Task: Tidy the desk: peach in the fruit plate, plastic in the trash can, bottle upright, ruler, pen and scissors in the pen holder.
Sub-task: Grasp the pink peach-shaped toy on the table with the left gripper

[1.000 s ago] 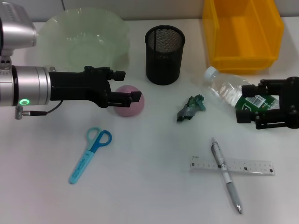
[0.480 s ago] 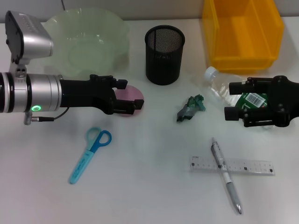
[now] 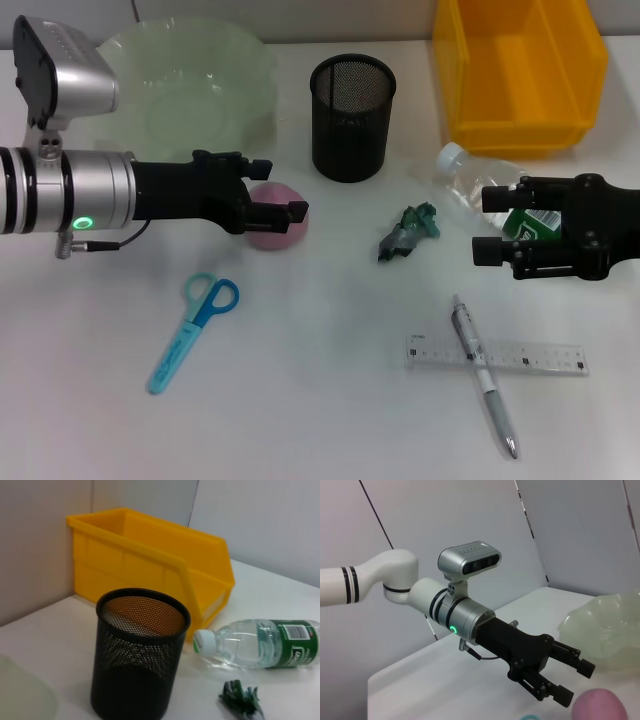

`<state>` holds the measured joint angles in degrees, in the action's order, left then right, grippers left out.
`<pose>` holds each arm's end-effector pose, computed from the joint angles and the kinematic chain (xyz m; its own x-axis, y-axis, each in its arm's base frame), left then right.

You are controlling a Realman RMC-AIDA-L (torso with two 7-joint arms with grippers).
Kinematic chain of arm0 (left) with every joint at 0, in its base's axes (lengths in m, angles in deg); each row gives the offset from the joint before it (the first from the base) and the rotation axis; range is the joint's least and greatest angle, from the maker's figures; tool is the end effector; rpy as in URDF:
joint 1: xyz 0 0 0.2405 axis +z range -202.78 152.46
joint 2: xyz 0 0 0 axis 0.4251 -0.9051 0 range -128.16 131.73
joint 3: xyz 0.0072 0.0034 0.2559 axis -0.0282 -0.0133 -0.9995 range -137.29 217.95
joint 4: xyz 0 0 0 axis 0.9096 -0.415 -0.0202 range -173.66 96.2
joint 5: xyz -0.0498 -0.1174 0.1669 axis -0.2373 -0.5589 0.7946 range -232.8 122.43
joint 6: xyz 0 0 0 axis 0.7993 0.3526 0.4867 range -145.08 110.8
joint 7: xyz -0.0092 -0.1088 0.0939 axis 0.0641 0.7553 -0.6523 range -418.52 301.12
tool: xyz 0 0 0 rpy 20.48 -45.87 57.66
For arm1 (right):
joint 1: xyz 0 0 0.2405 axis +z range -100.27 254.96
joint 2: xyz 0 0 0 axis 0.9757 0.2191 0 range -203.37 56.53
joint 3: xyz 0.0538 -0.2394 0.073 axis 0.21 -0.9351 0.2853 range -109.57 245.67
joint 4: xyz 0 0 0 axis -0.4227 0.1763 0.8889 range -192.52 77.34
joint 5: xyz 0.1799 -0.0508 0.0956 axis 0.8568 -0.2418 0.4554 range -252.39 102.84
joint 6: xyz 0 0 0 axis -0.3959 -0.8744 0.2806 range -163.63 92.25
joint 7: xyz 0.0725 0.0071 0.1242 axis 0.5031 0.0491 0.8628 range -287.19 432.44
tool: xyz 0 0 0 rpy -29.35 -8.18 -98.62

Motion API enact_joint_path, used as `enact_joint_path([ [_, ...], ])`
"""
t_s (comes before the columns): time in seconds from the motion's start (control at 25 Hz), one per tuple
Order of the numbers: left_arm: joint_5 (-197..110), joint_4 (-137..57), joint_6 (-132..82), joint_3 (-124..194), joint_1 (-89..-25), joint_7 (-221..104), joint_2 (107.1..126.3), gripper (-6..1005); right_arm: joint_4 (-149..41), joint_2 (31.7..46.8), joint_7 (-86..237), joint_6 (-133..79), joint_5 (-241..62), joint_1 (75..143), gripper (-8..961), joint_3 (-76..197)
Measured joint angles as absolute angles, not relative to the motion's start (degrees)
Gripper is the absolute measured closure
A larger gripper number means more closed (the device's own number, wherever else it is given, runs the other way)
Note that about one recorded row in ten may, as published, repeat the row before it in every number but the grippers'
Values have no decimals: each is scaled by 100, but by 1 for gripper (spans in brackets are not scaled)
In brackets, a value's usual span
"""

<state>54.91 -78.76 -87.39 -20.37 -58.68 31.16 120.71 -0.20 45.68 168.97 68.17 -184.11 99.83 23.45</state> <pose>-0.2370 0.3684 -0.0347 0.8601 0.3829 0.3372 0.4692 -0.8531 -0.2281 0.2433 0.2958 0.0464 0.7628 -0.4063 -0.5031 -0.4705 -0.8824 -0.0008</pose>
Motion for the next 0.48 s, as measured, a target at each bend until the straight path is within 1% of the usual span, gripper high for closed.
enact_joint_path([
  [0.48,5086,-7802,-8069,-2933,-5840,2999,12068,196,-232,4557,16731,6682,-18412,10009,153,2324],
])
